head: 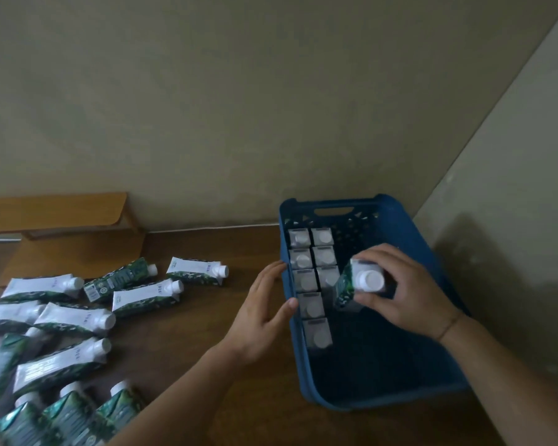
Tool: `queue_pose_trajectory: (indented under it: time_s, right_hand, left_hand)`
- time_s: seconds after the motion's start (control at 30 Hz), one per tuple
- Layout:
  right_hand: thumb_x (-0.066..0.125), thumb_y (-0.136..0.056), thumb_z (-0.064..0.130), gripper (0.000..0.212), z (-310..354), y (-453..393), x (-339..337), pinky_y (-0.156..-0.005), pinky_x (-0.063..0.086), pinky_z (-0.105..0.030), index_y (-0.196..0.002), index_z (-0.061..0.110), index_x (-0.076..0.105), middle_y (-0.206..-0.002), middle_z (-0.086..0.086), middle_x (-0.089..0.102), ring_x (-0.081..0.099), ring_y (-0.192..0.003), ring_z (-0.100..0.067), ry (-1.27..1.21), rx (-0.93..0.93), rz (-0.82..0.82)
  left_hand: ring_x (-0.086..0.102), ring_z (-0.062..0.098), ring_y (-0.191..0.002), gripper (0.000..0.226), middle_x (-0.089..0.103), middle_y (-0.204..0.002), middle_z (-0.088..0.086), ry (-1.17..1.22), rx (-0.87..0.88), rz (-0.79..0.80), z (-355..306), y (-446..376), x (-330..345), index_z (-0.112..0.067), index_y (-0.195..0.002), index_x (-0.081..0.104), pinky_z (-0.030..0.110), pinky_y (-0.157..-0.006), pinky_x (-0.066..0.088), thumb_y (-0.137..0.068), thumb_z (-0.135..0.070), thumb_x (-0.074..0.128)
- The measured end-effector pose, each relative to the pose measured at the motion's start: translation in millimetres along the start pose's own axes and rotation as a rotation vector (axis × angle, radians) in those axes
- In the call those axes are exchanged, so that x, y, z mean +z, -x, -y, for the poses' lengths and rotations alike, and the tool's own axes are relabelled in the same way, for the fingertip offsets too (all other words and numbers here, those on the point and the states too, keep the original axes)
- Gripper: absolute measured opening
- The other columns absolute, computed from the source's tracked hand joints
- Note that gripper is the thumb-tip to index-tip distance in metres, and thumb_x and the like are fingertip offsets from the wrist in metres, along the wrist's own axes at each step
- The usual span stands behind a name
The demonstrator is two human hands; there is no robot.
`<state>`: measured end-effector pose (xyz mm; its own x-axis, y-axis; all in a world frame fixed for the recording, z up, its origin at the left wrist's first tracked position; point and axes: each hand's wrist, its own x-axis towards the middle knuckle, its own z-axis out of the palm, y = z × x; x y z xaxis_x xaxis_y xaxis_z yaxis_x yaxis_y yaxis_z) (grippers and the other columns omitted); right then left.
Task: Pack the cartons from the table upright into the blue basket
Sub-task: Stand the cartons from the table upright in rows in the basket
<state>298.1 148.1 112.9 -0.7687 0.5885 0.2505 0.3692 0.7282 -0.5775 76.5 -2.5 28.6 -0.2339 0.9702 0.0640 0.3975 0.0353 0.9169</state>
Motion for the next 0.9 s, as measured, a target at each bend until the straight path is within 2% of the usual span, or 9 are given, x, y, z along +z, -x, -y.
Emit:
queue_pose_trajectory:
  time_s: [0.13,0.27,0.37,0.47,0.63,0.7,0.77,0.83,0.9]
  right_hand:
    - [0.077,-0.077,0.032,0.052,-17,-7,25,-0.086,0.05,-0.034,-0.122,0.024,0.053,-0.12,0.015,0.042,0.057,-0.097,-0.014,0.13,0.067,0.196]
    - [0.071,-0.079,0.017,0.05,-35,-9,57,-0.071,0.053,-0.044,-0.118,0.026,0.042,-0.122,0.009,0.029,0.059,-0.08,-0.024,0.247,0.163,0.359]
    - [0.066,-0.076,-0.001,0.059,-46,-3,80,-0.061,0.052,-0.052,-0.113,0.027,0.03,-0.116,0.001,0.023,0.056,-0.067,-0.029,0.309,0.235,0.402]
    - [0.067,-0.075,0.0,0.058,-49,-4,87,-0.059,0.052,-0.052,-0.109,0.026,0.027,-0.113,-0.002,0.025,0.055,-0.064,-0.03,0.317,0.274,0.389]
    - [0.072,-0.078,0.022,0.058,-35,-9,75,-0.065,0.053,-0.046,-0.115,0.025,0.028,-0.116,-0.003,0.03,0.057,-0.073,-0.027,0.312,0.3,0.469]
    - [0.075,-0.075,0.03,0.069,-26,-15,62,-0.071,0.054,-0.041,-0.124,0.026,0.026,-0.12,0.0,0.026,0.055,-0.088,-0.024,0.38,0.308,0.564]
    - [0.071,-0.078,0.023,0.07,-12,-28,51,-0.078,0.054,-0.036,-0.131,0.029,0.025,-0.127,0.003,0.022,0.047,-0.106,-0.021,0.447,0.308,0.597]
    - [0.061,-0.084,0.014,0.057,14,-43,46,-0.083,0.051,-0.033,-0.132,0.027,0.033,-0.132,0.004,0.026,0.042,-0.115,-0.019,0.452,0.277,0.498]
    - [0.056,-0.087,0.014,0.043,50,-57,52,-0.089,0.049,-0.034,-0.127,0.025,0.044,-0.13,0.004,0.037,0.041,-0.119,-0.019,0.432,0.159,0.306]
  left_hand:
    - [0.039,-0.003,-0.135,0.072,0.041,-0.145,-0.028,0.088,-0.022,0.006,-4,-3,13,-0.04,-0.148,0.022,0.042,-0.111,0.04,-0.088,-0.068,0.049]
    - [0.041,-0.006,-0.132,0.068,0.042,-0.139,-0.037,0.18,-0.039,0.005,-6,-2,20,-0.041,-0.147,0.021,0.034,-0.107,0.042,-0.089,-0.062,0.048]
    - [0.041,-0.006,-0.133,0.07,0.042,-0.14,-0.035,0.219,-0.056,-0.003,-6,-2,22,-0.042,-0.148,0.021,0.023,-0.102,0.042,-0.088,-0.065,0.047]
    - [0.04,-0.004,-0.134,0.069,0.038,-0.146,-0.031,0.186,-0.069,0.019,3,3,20,-0.042,-0.15,0.02,0.021,-0.102,0.041,-0.089,-0.065,0.043]
    - [0.037,-0.003,-0.134,0.064,0.036,-0.152,-0.019,-0.175,-0.195,0.087,47,26,-4,-0.046,-0.143,0.034,0.038,-0.109,0.042,-0.088,-0.078,0.032]
    - [0.04,0.004,-0.134,0.065,0.043,-0.147,-0.016,-0.378,-0.198,0.081,67,39,-25,-0.04,-0.136,0.047,0.037,-0.109,0.042,-0.087,-0.077,0.03]
    - [0.047,0.012,-0.127,0.055,0.051,-0.14,-0.013,-0.545,-0.181,0.056,84,55,-48,-0.033,-0.13,0.057,0.035,-0.103,0.044,-0.09,-0.066,0.037]
    - [0.055,0.018,-0.118,0.039,0.058,-0.132,-0.01,-0.683,-0.157,0.003,98,75,-74,-0.03,-0.124,0.063,0.037,-0.096,0.048,-0.089,-0.043,0.051]
    - [0.06,0.021,-0.11,0.034,0.064,-0.123,-0.007,-0.767,-0.127,-0.096,108,100,-97,-0.027,-0.116,0.068,0.04,-0.09,0.052,-0.084,-0.029,0.056]
